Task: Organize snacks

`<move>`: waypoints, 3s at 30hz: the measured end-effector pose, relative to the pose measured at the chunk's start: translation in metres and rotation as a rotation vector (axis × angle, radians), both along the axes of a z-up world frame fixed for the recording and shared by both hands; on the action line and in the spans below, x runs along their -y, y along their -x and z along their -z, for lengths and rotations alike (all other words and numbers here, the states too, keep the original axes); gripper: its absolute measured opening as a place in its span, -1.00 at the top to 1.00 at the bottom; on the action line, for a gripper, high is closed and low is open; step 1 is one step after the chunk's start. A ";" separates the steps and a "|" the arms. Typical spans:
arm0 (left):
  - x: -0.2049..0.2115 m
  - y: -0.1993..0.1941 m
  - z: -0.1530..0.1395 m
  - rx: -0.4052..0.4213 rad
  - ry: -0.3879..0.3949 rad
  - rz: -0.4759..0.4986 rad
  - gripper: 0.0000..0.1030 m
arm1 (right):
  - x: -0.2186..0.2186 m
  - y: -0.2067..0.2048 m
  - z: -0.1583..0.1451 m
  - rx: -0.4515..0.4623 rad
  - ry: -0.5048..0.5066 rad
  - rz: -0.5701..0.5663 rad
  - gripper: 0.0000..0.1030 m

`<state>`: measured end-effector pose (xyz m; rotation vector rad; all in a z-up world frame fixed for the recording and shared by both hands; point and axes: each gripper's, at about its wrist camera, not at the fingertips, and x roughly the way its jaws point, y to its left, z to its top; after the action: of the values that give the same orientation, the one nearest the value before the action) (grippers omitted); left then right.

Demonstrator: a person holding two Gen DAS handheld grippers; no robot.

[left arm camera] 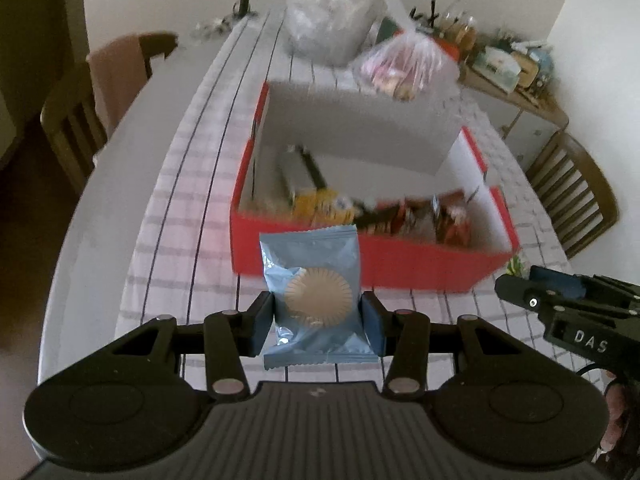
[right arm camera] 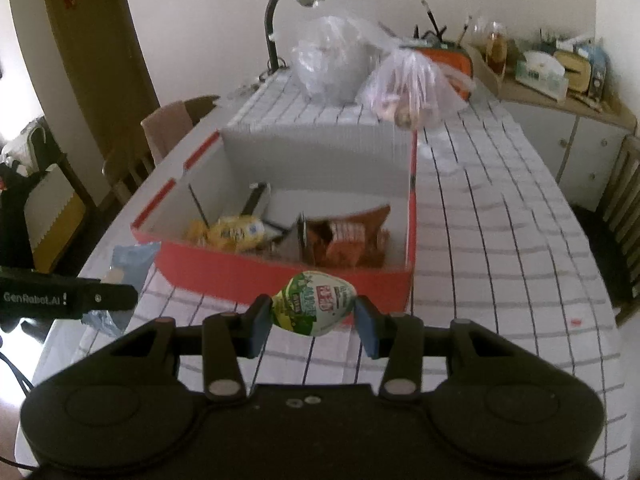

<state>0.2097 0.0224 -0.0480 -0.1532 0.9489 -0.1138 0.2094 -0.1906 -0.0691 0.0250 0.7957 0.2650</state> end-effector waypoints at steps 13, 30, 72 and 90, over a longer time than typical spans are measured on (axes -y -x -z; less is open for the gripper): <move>0.004 -0.050 -0.025 0.076 -0.049 0.036 0.09 | -0.010 -0.042 -0.022 0.049 0.038 0.036 0.16; 0.003 -0.104 0.006 0.027 -0.083 0.097 0.09 | -0.027 -0.085 0.011 -0.025 0.108 0.081 0.15; 0.010 -0.075 0.004 0.049 -0.083 0.132 -0.29 | -0.022 -0.058 -0.001 0.003 0.053 0.079 -0.58; 0.010 -0.022 -0.035 0.158 -0.049 0.128 -0.63 | -0.006 -0.010 -0.036 0.082 0.004 0.064 -1.00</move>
<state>0.2312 0.0120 -0.0134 -0.0375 0.8027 -0.2178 0.2198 -0.1846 -0.0332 0.0352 0.7122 0.2027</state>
